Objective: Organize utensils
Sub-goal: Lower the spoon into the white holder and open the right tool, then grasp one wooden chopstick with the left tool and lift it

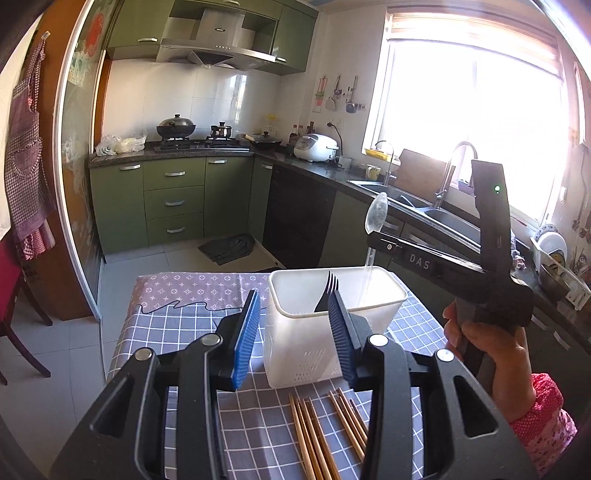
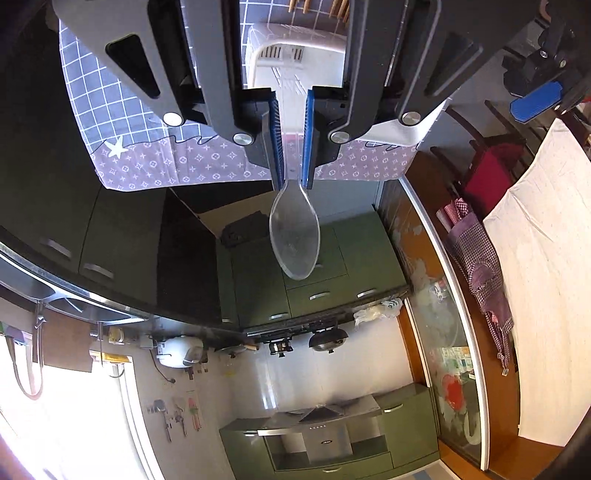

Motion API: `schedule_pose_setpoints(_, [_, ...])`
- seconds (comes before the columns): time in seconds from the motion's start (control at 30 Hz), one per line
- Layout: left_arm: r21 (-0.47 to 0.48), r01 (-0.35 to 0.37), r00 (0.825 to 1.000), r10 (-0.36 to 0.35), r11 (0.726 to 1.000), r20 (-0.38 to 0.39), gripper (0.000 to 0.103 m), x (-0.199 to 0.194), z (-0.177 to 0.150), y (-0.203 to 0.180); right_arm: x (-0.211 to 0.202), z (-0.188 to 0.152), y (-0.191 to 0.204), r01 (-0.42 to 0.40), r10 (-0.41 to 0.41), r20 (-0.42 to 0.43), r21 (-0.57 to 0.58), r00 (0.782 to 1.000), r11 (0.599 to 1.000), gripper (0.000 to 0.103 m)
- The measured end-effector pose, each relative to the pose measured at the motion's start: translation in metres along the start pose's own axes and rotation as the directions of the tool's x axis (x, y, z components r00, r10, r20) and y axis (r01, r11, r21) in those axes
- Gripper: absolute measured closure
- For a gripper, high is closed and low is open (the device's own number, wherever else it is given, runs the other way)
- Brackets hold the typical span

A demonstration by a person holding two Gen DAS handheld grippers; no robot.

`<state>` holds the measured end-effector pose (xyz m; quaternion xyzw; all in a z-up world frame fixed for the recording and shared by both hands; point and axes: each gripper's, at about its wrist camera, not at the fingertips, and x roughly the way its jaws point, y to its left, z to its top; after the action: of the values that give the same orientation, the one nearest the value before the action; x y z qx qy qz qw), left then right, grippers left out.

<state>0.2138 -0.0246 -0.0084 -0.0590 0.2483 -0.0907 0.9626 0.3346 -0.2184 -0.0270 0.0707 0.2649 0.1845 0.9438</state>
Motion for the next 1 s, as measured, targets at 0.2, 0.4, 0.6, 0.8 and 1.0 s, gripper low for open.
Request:
schedule_pose_setpoints(0.2, [-0.017, 0.003, 0.998, -0.004, 1.0, -0.07, 0.066, 0.005, -0.008, 0.002, -0.031, -0.007, -0.007, -0.012, 0.012, 0.03, 0.007, 0.999, 1.0, 0.088])
schedule_pose_setpoints(0.4, [-0.061, -0.01, 0.979, -0.003, 0.998, -0.206, 0.064, 0.017, -0.028, 0.005, -0.075, -0.016, -0.022, -0.017, 0.016, 0.033, 0.04, 0.999, 0.999, 0.084])
schedule_pose_setpoints(0.6, [-0.058, -0.04, 0.941, 0.019, 0.998, -0.337, 0.064, 0.032, -0.057, 0.006, -0.106, -0.058, -0.047, -0.022, 0.027, -0.058, 0.084, 0.998, 0.996, 0.067])
schedule_pose_setpoints(0.8, [-0.078, -0.051, 0.855, 0.003, 0.996, -0.519, 0.065, 0.065, -0.097, 0.005, -0.102, -0.119, -0.063, 0.006, 0.016, -0.229, 0.095, 0.973, 0.995, 0.067])
schedule_pose_setpoints(1.0, [-0.061, -0.068, 0.792, 0.017, 0.996, -0.61, 0.075, 0.092, -0.117, 0.001, -0.087, -0.153, -0.073, 0.009, 0.031, -0.317, 0.122, 0.948, 0.992, 0.068])
